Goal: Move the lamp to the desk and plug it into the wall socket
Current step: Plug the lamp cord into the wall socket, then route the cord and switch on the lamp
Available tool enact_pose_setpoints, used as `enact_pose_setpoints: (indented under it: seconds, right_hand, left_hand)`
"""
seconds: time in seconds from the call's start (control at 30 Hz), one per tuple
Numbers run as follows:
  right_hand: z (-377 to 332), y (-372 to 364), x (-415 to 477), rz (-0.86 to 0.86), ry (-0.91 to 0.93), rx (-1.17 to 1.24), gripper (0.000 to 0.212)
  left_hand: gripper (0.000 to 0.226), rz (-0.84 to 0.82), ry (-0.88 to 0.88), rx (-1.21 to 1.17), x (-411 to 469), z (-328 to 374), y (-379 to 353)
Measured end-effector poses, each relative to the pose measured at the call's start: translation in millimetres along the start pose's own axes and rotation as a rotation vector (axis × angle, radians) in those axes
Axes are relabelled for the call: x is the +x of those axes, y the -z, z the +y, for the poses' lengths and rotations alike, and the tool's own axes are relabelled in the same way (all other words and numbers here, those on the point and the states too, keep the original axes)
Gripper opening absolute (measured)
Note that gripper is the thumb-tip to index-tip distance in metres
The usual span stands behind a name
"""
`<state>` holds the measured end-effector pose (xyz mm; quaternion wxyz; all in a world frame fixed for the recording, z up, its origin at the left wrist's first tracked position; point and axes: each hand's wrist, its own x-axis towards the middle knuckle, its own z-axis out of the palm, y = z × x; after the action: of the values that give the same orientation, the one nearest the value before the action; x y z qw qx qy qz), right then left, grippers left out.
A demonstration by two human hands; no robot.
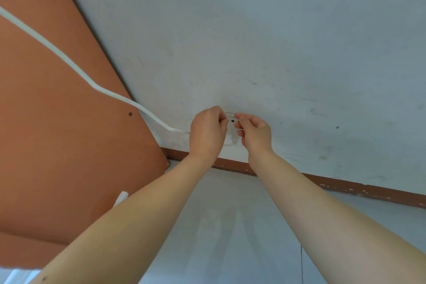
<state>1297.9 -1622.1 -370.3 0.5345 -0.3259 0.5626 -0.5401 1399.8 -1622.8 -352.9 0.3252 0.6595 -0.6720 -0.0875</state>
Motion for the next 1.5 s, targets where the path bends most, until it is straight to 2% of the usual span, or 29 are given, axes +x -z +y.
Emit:
enact_pose_setpoints:
  seconds: [0.17, 0.33, 0.6, 0.77, 1.03, 1.2, 1.5]
  right_hand:
    - [-20.3, -3.3, -7.2, -0.036, -0.034, -0.016, 0.027]
    - [-55.6, -6.2, -12.7, -0.059, -0.071, -0.159, 0.022]
    - [-113.7, -15.9, -25.5, -0.106, -0.215, -0.272, 0.029]
    - [-152.7, -10.7, -46.5, -0.068, -0.323, -0.266, 0.029]
    - [-219.7, -5.9, -89.0, 0.008, -0.387, -0.266, 0.027]
    - [-271.3, -25.0, -115.8, -0.163, -0.352, -0.365, 0.024]
    - [-338.8, -82.0, -163.0, -0.349, -0.248, -0.444, 0.039]
  left_hand:
    - [0.011, -0.025, 0.043, -0.058, 12.4, 7.1, 16.0]
    - [0.01, -0.077, 0.063, -0.019, 28.5, 31.8, 43.6]
    - [0.013, -0.215, 0.233, 0.024, 39.4, 67.0, 89.2]
    - [0.015, -0.3, 0.294, -0.052, 44.6, 83.3, 127.5]
    - [0.014, -0.393, 0.379, -0.194, 45.3, 123.3, 189.8]
    - [0.015, -0.404, 0.407, -0.206, 45.1, 150.3, 244.0]
    - [0.017, -0.286, 0.517, -0.174, 43.7, 159.4, 352.7]
